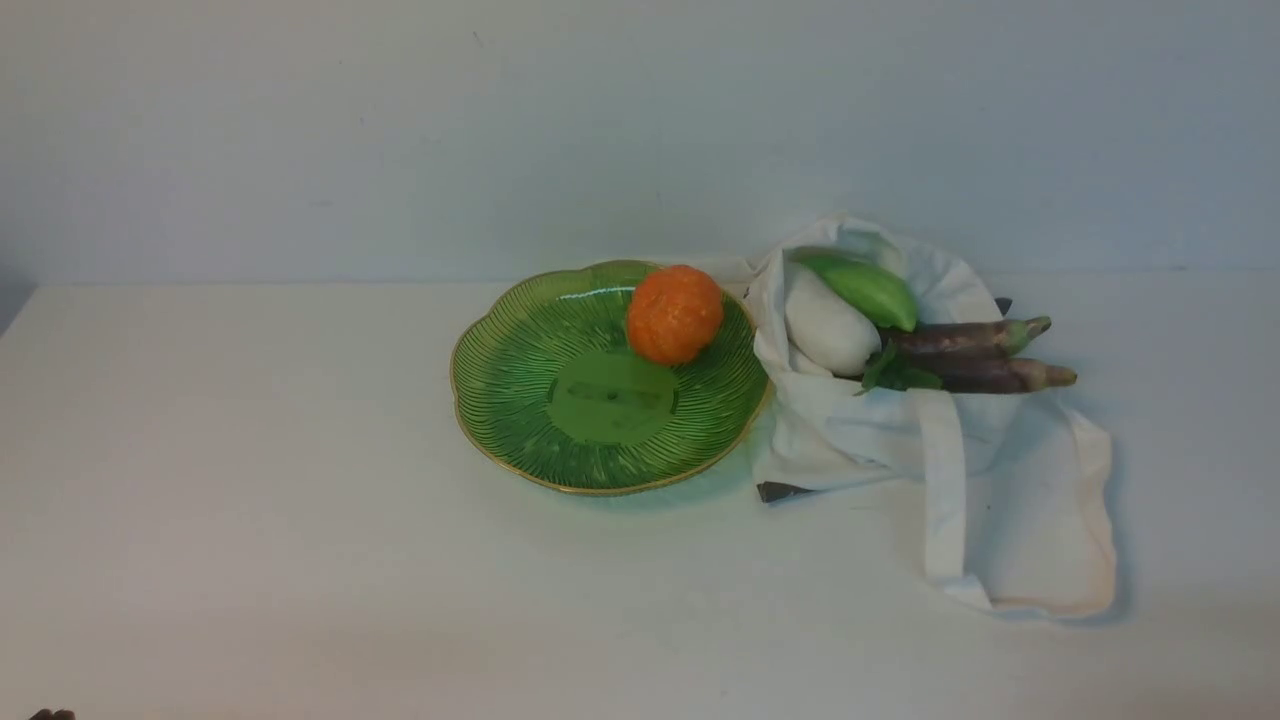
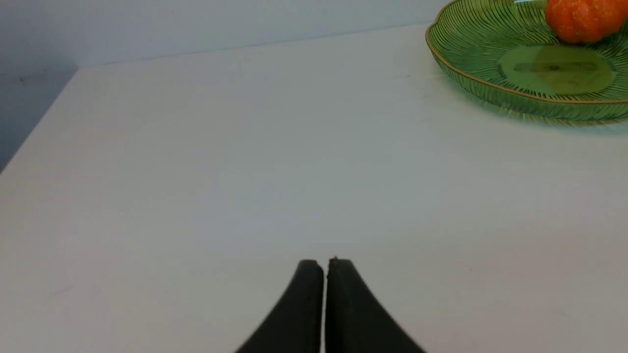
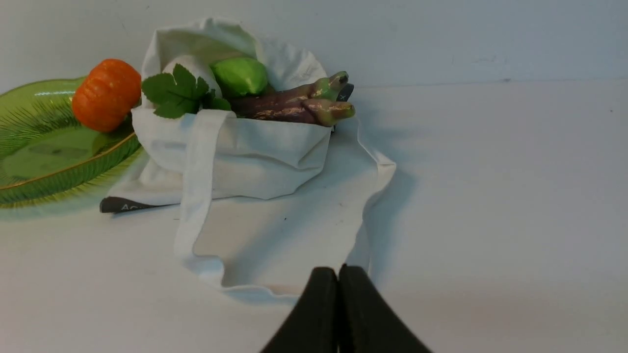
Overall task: Take vegetables from cloth bag on white table place on plate.
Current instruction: 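Reach into the cloth bag and grasp a vegetable inside it with the right gripper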
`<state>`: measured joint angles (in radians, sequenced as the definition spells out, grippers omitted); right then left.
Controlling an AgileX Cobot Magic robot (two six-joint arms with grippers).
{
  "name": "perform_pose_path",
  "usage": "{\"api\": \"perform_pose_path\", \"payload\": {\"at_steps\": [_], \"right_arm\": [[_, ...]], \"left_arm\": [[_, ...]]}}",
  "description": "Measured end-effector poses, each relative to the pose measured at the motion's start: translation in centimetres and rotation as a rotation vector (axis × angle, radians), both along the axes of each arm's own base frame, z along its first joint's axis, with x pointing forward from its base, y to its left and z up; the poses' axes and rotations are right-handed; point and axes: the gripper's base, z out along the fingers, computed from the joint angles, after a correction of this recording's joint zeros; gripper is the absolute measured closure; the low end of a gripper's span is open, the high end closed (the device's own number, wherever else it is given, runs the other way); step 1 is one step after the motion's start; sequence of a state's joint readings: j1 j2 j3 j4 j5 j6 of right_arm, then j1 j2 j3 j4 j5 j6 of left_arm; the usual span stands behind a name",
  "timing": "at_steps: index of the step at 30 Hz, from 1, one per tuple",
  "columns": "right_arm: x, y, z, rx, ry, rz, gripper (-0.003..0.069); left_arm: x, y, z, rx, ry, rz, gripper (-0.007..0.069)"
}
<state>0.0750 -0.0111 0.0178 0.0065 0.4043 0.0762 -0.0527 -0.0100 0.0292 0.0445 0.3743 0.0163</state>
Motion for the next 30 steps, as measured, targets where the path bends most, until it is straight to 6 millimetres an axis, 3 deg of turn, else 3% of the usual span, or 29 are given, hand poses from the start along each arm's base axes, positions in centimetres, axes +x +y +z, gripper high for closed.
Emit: {"api": "perform_pose_path", "payload": {"at_steps": [13,16,17,20,23,26,30], "right_arm": [[0.0,0.0,0.0,-0.006,0.000,-0.001,0.0673],[0.0,0.1,0.0,0.060,-0.001,-0.002,0.0673],[0.0,0.2,0.1,0.132,0.002,-0.005,0.0673],[-0.1,1.3,0.2,0.756,0.068,-0.023,0.0673],[-0.1,1.8,0.7,1.120,0.108,-0.027,0.0673],[-0.1,2.0,1.0,1.253,0.118,-0.017,0.0673],[-0.2,2.1,1.1,1.230,0.108,0.004,0.0673]], "left_arm": [[0.0,0.0,0.0,0.000,0.000,0.000,0.0629],[0.0,0.0,0.0,0.000,0.000,0.000,0.0629],[0.0,0.0,0.0,0.000,0.000,0.000,0.0629],[0.0,0.0,0.0,0.000,0.000,0.000,0.0629],[0.0,0.0,0.0,0.000,0.000,0.000,0.0629],[0.0,0.0,0.0,0.000,0.000,0.000,0.0629],[0.0,0.0,0.0,0.000,0.000,0.000,0.0629]]}}
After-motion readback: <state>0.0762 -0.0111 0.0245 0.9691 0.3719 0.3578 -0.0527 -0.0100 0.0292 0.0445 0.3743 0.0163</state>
